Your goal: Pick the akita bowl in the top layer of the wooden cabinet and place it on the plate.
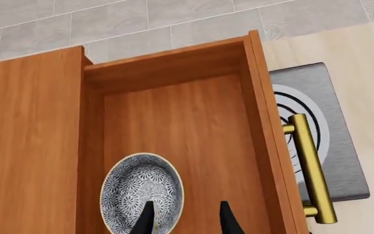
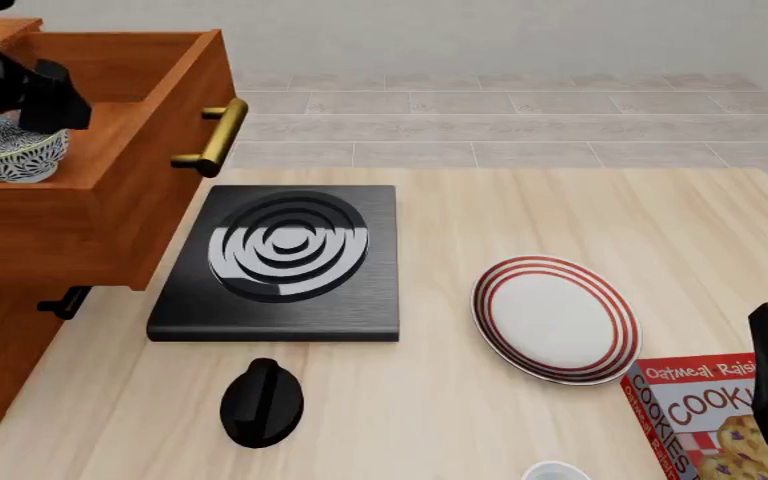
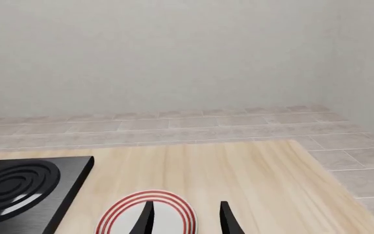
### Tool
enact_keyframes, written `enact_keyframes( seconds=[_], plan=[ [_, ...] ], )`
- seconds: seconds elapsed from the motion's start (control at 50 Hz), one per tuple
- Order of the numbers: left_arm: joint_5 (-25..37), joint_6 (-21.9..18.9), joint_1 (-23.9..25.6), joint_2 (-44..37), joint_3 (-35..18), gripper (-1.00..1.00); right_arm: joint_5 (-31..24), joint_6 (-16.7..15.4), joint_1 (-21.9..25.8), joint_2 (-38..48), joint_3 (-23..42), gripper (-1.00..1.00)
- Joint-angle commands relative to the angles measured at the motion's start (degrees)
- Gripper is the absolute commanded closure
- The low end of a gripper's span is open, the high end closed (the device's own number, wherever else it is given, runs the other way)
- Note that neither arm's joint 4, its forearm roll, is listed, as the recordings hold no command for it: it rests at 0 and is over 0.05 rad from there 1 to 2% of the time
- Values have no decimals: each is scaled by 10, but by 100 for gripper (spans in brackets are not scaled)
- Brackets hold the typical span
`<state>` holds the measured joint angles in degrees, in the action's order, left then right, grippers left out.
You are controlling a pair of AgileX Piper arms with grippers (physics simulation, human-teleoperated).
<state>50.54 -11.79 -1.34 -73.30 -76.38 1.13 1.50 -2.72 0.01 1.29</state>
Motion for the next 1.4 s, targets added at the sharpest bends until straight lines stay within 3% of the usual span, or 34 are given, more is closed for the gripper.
enact_keyframes(
  seconds=[0.02, 0.82, 1.16, 1.18, 1.4],
  plan=[
    [-15, -5, -14, -15, 11, -100, -1, 1, -1, 0, 0, -100],
    [-70, -10, -31, -29, 81, -100, 1, 3, -2, 0, -1, -100],
    [-73, -7, -18, -29, 82, -100, 0, 3, -1, 0, -1, -100],
    [-74, -12, -16, -27, 82, 100, 0, 3, -1, 0, -1, -100],
    [-76, -14, -9, -26, 81, 100, 1, 4, -2, 0, -1, -100]
  ],
)
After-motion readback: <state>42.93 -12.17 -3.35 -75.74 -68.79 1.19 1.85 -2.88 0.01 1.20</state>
